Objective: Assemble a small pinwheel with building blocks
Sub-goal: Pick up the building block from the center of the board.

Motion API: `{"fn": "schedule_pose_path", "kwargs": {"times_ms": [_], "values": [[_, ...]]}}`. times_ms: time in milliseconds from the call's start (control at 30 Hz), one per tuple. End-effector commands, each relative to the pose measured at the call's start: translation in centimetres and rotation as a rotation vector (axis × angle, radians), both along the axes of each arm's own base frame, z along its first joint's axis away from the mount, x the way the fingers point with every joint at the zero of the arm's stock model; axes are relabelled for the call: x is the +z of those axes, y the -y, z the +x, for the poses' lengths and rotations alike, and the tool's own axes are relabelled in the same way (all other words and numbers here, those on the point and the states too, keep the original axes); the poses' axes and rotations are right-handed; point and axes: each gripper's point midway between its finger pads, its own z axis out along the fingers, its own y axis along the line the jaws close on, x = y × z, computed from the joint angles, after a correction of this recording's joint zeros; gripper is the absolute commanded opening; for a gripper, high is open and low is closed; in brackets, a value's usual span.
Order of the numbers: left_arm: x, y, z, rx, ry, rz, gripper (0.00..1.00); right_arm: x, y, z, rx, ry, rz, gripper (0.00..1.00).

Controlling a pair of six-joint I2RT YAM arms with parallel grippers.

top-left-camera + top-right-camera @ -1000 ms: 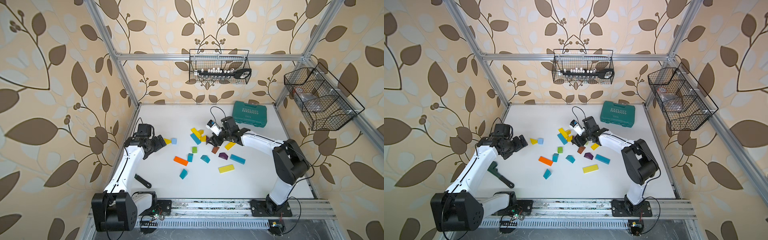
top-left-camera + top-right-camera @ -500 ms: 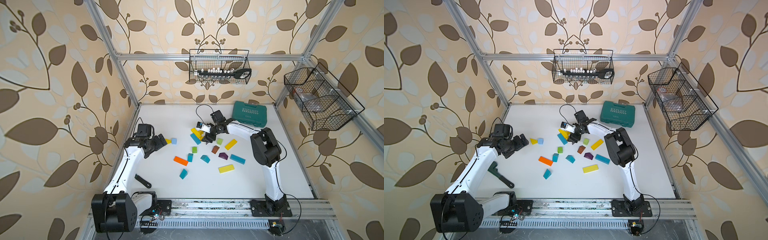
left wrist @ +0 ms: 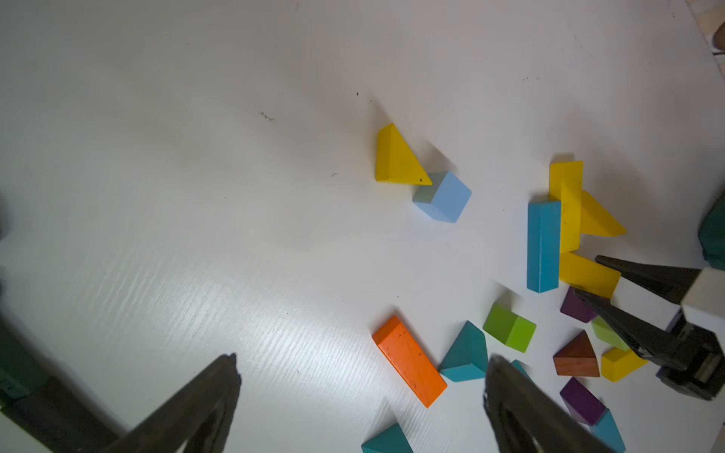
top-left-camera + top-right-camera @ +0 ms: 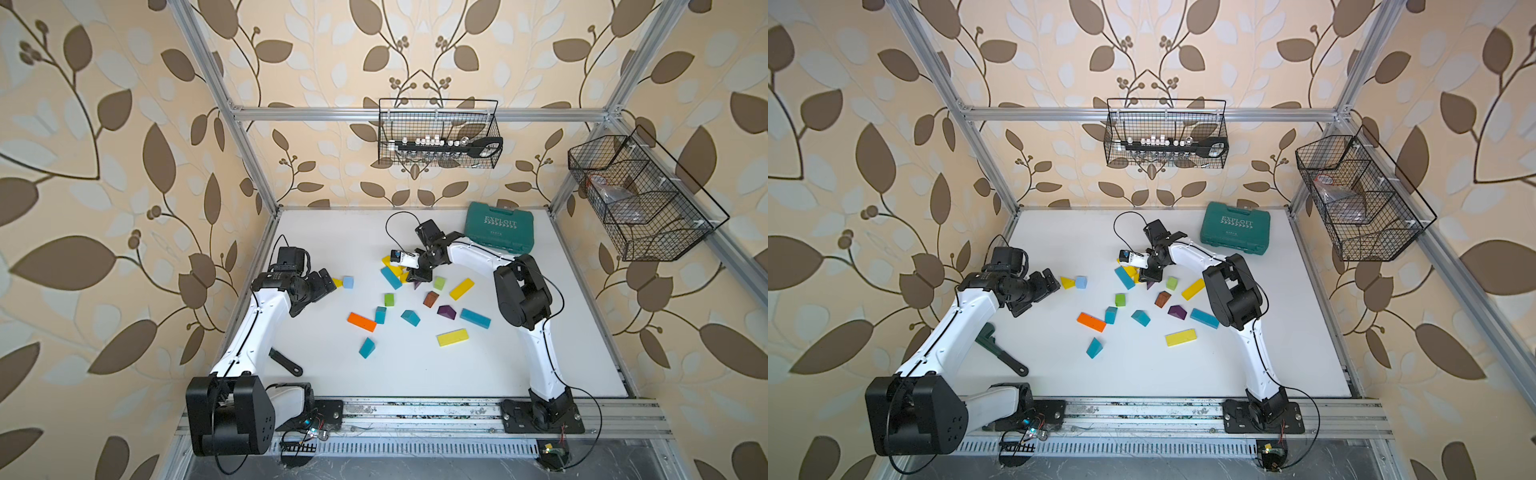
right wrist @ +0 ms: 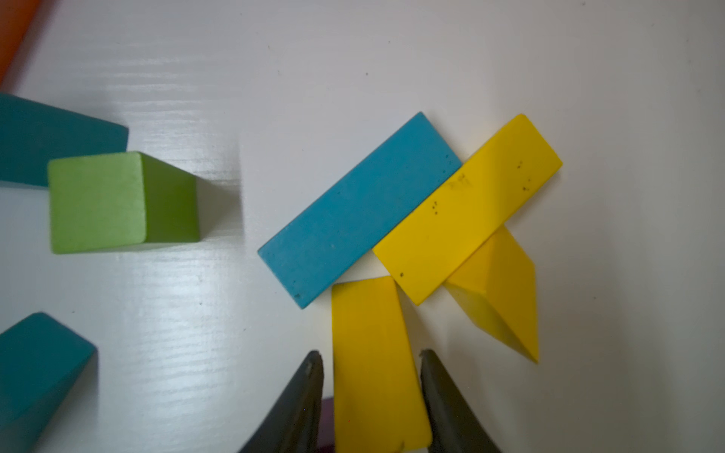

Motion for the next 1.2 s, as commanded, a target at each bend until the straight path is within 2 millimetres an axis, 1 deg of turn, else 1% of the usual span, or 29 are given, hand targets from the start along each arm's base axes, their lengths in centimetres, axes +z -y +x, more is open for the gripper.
{"fn": "schedule_pose_path", "kwargs": {"times_ms": [0,67,133,233,300,367,433,500,567,633,667,733,833,867,900,933,967,1000,1067,1133,1167], "values": [[1.8,-0.8,-0.3,0.016,0.035,0.071,0.99,-0.8,0.3,-0.7,0.011,-0.015,-0.091,0.38],[2.2,-0.7,-0.6,0.005,0.045,0.11,0.99,-0.6,0.3,-0.6,0.0,-0.013,-0.112,0.35],[2.3,-0.4,-0.7,-0.011,0.046,0.133,0.99,0.0,0.0,-0.6,-0.01,-0.012,-0.087,0.3],[2.4,-0.1,-1.0,-0.026,0.03,0.161,0.99,0.8,-0.3,-0.4,-0.042,-0.001,-0.053,0.2],[2.6,0.3,-1.1,-0.037,0.036,0.163,0.99,1.6,-0.2,-0.2,-0.106,-0.014,-0.043,0.12],[3.1,0.7,-1.0,-0.039,0.051,0.156,0.99,2.9,0.1,0.1,-0.205,-0.031,-0.021,0.05],[3.8,1.6,-0.6,-0.051,0.077,0.132,0.99,5.1,0.5,0.6,-0.363,-0.044,0.039,0.01],[4.7,2.9,0.0,-0.072,0.105,0.101,0.99,7.2,0.8,0.6,-0.524,-0.078,0.139,0.01],[5.6,4.7,0.7,-0.108,0.139,0.063,0.99,9.5,1.1,0.5,-0.677,-0.131,0.295,0.01],[6.3,7.1,1.3,-0.154,0.165,0.006,0.99,11.3,1.4,-0.3,-0.804,-0.228,0.471,0.02],[6.4,8.1,1.5,-0.174,0.167,-0.017,0.99,11.8,1.7,-0.6,-0.867,-0.268,0.534,0.02],[6.4,10.2,1.6,-0.225,0.169,-0.057,0.99,12.0,2.1,-1.9,-0.975,-0.38,0.641,0.02],[6.3,13.0,1.5,-0.315,0.186,-0.103,0.99,11.3,2.2,-3.9,-1.06,-0.511,0.715,0.02],[6.3,14.1,1.3,-0.369,0.196,-0.108,0.99,11.2,2.2,-4.5,-1.073,-0.549,0.726,0.02],[6.6,15.9,1.0,-0.483,0.223,-0.133,0.99,11.3,2.0,-5.3,-1.06,-0.593,0.732,0.03],[6.8,17.4,0.6,-0.596,0.247,-0.155,0.99,11.2,2.2,-5.8,-1.06,-0.624,0.726,0.03],[6.8,18.3,-0.2,-0.69,0.262,-0.146,0.99,11.2,2.5,-6.4,-1.073,-0.648,0.72,0.03],[6.7,18.9,-1.1,-0.78,0.288,-0.126,0.99,11.6,2.7,-7.0,-1.065,-0.679,0.73,0.03],[6.8,19.1,-2.1,-0.864,0.34,-0.063,0.99,12.3,2.8,-8.3,-1.03,-0.743,0.752,0.04],[7.4,19.9,-2.5,-0.934,0.39,-0.072,0.99,12.7,3.0,-9.6,-0.994,-0.802,0.756,0.05],[7.6,20.7,-2.8,-0.978,0.405,-0.091,0.99,12.9,3.1,-10.2,-0.978,-0.832,0.758,0.05]]}}
